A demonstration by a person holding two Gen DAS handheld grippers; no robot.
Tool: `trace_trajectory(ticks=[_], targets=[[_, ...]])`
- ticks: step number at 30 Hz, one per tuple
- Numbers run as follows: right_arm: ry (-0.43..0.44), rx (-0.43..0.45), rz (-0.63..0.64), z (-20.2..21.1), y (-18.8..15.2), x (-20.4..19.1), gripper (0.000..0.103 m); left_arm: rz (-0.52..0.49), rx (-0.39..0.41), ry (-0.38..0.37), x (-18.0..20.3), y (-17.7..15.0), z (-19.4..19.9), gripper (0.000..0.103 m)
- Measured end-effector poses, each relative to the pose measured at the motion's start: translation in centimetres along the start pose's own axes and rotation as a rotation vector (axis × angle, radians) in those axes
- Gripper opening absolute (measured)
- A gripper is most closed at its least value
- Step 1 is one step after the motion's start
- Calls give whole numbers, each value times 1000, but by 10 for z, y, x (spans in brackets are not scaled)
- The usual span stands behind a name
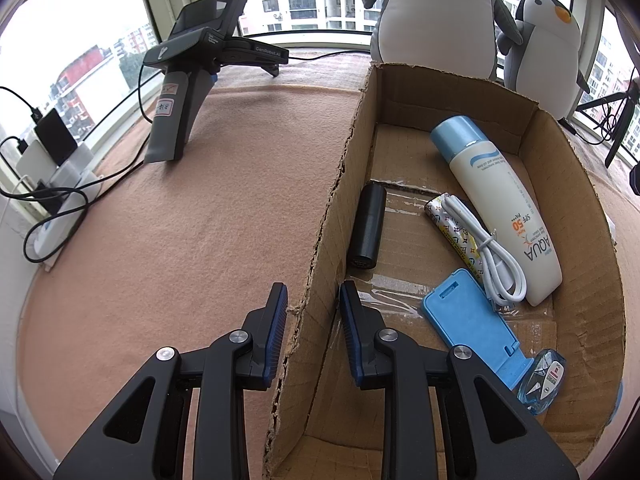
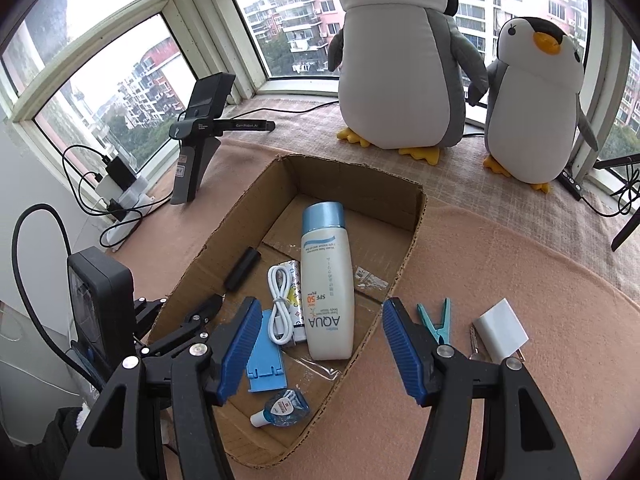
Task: Organize rigid objects
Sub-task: 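Move the right gripper to the white charger plug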
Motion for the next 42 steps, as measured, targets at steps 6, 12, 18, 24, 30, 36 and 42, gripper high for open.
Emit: trace_trajectory(ticks=[6, 12, 18, 24, 30, 36, 42], targets=[[-29, -4, -102, 14, -8, 52, 59, -1, 0, 0, 0, 0, 0, 24], [-84, -7, -165, 22, -14, 95, 59, -2, 0, 0, -1, 0, 1, 24], [-105, -32, -182, 17, -20, 122, 59, -2, 0, 0, -1, 0, 1, 24], [-160, -76, -108, 0, -22, 133, 52, -2, 0, 0, -1, 0, 1, 24], [-191, -125, -42, -22, -23, 134, 52, -3, -1, 1, -1, 0, 1, 24], [-220, -144, 0, -38, -21, 134, 52, -2, -1, 1, -1, 0, 1, 24], [-229, -157, 9, -48, -19, 139, 52, -4, -1, 3, -2, 0, 1, 24]])
Point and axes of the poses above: each gripper's, at about its wrist camera, not at the fingertips, and z roughly against the way its jaws point, x to its right, y to its top, the point moved 2 cm from there along -z, roughly the way its jaws point, and after that the axes turned 2 degrees about -z, right-handed, at the moved point
